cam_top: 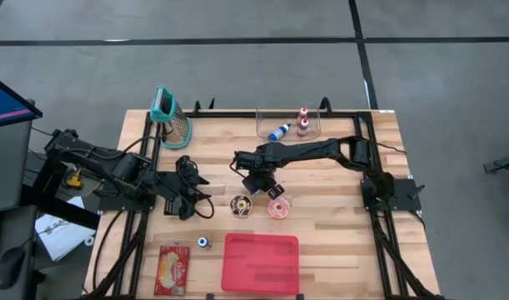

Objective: Pick & Place Food Item
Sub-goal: Put the top blue food coloring bottle into the transparent bin

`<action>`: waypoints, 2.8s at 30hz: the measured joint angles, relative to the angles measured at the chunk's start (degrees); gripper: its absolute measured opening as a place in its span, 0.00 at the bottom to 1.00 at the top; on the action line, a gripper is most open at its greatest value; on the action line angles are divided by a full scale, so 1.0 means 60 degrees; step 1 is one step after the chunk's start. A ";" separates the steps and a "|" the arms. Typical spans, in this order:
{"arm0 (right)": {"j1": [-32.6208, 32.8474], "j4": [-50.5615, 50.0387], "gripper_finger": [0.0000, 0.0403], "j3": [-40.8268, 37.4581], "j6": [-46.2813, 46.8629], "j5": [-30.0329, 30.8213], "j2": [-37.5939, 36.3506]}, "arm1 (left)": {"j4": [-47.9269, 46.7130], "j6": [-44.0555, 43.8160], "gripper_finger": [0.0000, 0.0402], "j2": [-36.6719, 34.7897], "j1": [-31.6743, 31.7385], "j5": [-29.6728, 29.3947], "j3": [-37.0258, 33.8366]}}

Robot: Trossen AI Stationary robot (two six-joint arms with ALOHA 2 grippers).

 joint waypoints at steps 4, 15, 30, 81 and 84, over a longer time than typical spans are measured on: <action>0.0018 0.0025 0.34 0.0030 0.0051 -0.0028 0.0180 | 0.0020 0.0000 0.49 0.0000 0.0000 0.0014 0.0000; 0.0029 0.0453 0.36 0.0008 0.0616 -0.0031 0.0343 | 0.0146 -0.0009 0.49 0.0000 0.0000 0.0248 -0.0002; -0.0004 0.0446 0.49 -0.0061 0.1314 0.0216 0.0450 | 0.0188 -0.0011 0.49 0.0000 0.0000 0.0251 0.0001; -0.5220 -0.3655 0.38 0.3696 0.4457 0.0260 0.0341 | -0.0337 -0.0926 0.49 0.0004 0.0001 -0.0462 0.0001; -0.5256 -0.3245 0.38 0.3178 0.4430 0.0132 0.0340 | -0.0337 -0.1024 0.49 0.0004 0.0034 -0.0510 0.0001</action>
